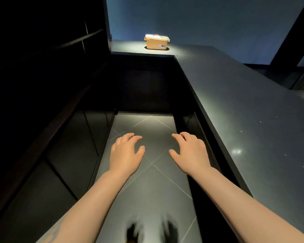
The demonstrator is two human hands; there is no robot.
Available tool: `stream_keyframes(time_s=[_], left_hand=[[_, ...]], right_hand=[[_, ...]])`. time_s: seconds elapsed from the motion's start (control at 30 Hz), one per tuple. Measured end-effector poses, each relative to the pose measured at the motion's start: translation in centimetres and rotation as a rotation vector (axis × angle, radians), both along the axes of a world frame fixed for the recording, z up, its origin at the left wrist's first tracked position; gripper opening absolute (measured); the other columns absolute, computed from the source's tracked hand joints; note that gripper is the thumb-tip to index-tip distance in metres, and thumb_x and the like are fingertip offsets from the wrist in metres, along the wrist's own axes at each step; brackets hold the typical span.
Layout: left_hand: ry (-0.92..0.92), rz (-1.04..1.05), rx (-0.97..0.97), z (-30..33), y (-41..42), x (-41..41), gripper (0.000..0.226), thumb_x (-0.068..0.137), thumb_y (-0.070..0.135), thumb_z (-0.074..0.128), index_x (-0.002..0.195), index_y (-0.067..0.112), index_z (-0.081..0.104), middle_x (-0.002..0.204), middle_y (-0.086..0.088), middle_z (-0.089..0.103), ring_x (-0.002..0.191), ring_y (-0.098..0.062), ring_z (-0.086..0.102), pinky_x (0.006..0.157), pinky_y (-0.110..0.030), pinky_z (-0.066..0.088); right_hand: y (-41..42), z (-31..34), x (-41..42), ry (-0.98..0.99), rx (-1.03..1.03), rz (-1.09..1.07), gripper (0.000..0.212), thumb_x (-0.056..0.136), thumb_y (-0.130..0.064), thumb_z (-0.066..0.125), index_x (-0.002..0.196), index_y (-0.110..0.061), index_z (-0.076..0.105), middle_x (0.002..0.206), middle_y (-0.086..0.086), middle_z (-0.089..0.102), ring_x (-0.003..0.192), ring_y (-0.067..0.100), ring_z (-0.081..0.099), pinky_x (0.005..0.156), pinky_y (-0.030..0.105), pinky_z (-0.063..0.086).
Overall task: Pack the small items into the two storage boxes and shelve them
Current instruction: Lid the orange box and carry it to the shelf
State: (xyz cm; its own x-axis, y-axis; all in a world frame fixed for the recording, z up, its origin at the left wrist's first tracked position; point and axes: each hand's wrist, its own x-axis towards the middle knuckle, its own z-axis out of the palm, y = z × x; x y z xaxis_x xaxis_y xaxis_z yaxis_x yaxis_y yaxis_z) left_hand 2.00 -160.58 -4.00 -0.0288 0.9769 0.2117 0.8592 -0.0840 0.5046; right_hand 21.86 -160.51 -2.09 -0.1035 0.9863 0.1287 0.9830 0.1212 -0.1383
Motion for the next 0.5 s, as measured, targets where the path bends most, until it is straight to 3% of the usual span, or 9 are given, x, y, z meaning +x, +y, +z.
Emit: stream_keyframes(time_s=[0.23,0.5], left_hand=[[0.032,-0.057,-0.004,1.3,17.5,-1.5,0.04,0.092,0.035,0.049,0.131,0.027,0.051,0.141,0.003,0.043,0.132,-0.018,0.032,0.109,-0.035,0.022],[0.033,-0.132,-0.042,0.3,34.7,2.0,0.044,0.092,0.035,0.049,0.134,0.024,0.048,0.14,0.004,0.043,0.131,-0.018,0.034,0.109,-0.034,0.022]], right_hand=[[15.5,0.7,-2.1,0.0,-0.002,-0.033,0.055,0.093,-0.044,0.047,0.145,-0.027,0.035,0.146,-0.002,0.038,0.132,0.018,0.036,0.108,0.034,0.026],[31.6,-1.8,0.6,-0.028,-0.07,-0.08,0.052,0.093,-0.045,0.046,0.142,-0.026,0.04,0.146,0.0,0.039,0.131,0.02,0.037,0.108,0.035,0.026]])
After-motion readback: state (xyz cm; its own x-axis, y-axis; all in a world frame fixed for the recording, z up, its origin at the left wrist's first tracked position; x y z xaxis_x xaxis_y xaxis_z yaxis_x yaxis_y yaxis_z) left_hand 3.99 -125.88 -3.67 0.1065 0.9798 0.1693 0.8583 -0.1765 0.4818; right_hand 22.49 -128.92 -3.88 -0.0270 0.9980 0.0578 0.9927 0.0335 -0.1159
